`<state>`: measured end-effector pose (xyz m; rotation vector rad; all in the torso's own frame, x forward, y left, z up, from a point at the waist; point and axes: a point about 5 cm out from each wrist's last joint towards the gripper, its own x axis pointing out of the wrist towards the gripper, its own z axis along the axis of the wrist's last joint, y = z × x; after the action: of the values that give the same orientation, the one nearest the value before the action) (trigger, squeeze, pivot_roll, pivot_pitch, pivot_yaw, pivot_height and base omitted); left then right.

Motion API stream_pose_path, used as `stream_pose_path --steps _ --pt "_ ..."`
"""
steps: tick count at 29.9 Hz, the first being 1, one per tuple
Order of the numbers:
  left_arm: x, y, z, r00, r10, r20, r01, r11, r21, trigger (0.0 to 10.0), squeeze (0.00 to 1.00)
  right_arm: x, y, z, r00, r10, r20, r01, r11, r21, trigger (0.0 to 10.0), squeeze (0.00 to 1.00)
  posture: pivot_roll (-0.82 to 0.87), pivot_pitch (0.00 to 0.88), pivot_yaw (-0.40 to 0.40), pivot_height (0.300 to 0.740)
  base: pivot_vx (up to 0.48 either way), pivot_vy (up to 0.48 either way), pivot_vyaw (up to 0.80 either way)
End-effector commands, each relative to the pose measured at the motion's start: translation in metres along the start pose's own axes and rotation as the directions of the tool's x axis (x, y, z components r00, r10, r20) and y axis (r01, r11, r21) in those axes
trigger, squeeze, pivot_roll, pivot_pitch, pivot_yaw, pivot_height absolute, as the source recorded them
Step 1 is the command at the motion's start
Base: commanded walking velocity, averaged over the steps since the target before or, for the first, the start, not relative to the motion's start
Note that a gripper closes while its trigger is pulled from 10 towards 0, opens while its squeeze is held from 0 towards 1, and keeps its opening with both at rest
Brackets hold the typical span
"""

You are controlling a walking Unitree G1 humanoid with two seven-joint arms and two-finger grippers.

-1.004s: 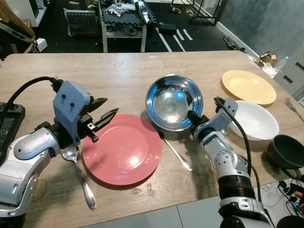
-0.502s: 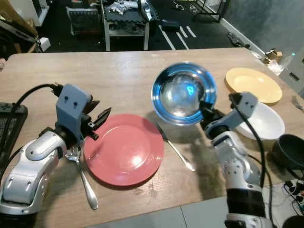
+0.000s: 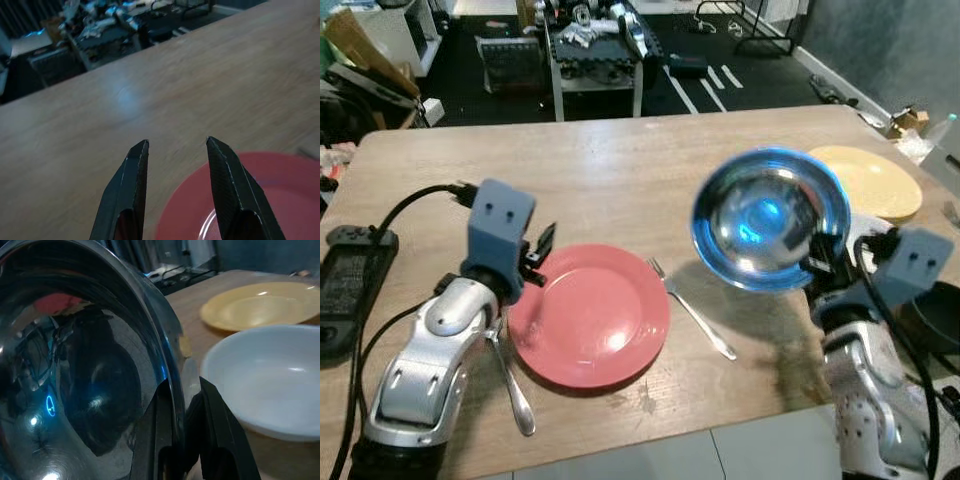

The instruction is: Setting the table

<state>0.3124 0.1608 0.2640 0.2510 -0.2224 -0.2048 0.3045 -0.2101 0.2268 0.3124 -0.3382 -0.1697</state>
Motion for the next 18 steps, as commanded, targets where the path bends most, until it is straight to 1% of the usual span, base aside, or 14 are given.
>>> stream_pose_path --steps 1,9,18 --pt "0.002 -0.002 -0.002 1.000 -0.010 -0.007 0.010 1.000 -0.002 10.0 0.00 -0.001 -0.009 0.008 0.999 -0.040 0.037 0.041 0.999 -0.023 10.0 0.00 0.09 0.139 0.068 0.740 0.000 0.000 -0.80" --pt "0.005 -0.007 0.003 1.000 -0.008 0.011 0.008 1.000 -0.011 10.0 0.00 0.001 -0.014 0.015 0.996 -0.060 0.060 0.063 0.997 -0.052 10.0 0.00 0.09 0.137 0.060 0.740 0.000 0.000 -0.80" --pt "0.004 -0.012 0.004 0.999 -0.030 0.025 0.029 0.999 0.017 10.0 0.00 -0.001 -0.012 0.023 0.994 -0.047 0.097 0.052 0.997 -0.048 10.0 0.00 0.08 0.137 0.059 0.740 0.000 0.000 -0.79"
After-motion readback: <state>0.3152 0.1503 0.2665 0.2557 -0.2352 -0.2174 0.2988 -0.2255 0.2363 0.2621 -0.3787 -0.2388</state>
